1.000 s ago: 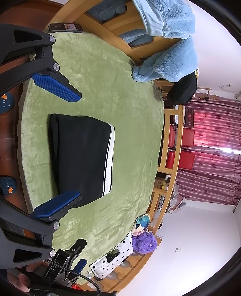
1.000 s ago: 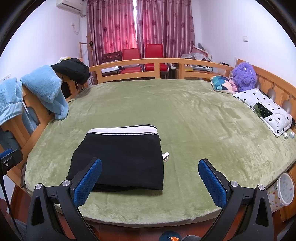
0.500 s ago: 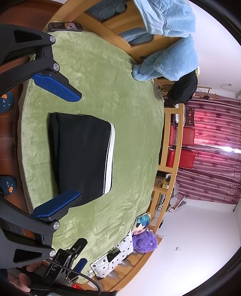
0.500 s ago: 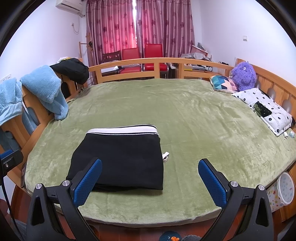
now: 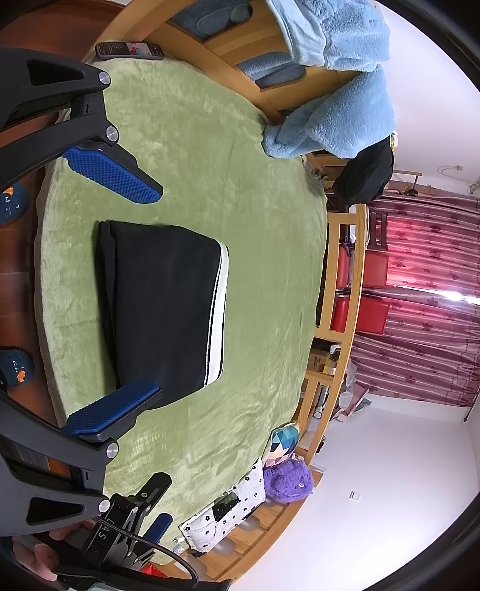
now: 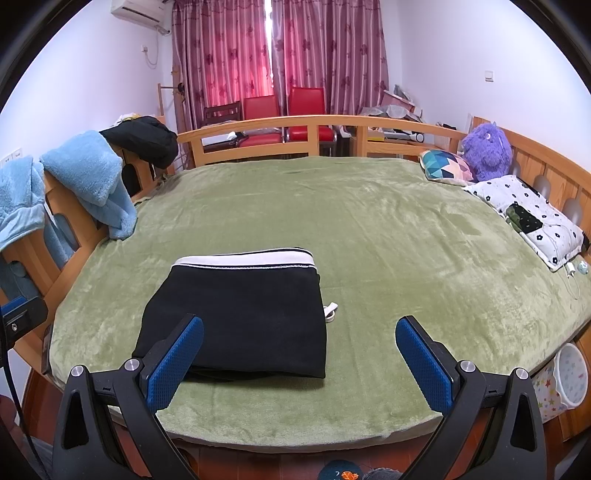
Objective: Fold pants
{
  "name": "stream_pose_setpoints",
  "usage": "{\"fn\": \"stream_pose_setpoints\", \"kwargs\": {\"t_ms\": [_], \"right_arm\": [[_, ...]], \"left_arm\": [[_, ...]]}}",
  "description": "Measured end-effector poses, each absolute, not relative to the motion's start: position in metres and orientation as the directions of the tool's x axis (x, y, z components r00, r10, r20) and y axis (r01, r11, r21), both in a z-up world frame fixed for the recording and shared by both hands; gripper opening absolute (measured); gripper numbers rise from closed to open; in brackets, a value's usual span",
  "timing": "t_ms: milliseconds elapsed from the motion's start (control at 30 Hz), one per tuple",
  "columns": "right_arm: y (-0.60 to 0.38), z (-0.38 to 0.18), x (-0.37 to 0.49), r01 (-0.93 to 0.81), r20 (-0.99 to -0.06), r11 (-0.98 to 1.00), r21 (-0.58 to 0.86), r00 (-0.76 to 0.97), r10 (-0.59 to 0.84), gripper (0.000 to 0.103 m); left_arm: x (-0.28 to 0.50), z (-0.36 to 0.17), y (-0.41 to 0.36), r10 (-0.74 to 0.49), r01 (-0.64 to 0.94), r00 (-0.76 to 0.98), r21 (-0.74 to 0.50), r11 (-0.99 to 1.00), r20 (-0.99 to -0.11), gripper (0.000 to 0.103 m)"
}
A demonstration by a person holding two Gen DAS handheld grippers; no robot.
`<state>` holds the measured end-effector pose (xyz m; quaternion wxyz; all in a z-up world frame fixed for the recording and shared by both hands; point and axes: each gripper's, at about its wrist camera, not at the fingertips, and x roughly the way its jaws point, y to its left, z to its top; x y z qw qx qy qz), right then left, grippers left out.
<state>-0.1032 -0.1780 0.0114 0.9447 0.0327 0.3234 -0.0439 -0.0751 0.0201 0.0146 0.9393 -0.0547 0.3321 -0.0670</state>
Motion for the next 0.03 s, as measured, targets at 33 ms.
{"fn": "stream_pose_setpoints", "kwargs": {"t_ms": [33], "right_arm": [[-0.1770, 0.0115, -0.1035, 0.105, -0.613, 0.994, 0.032, 0.788, -0.063, 0.102]], "left_arm": [[-0.0743, 0.0142, 0.0202, -0.163, 0.090, 0.771, -0.149, 0.985, -0.616, 0.097]]}}
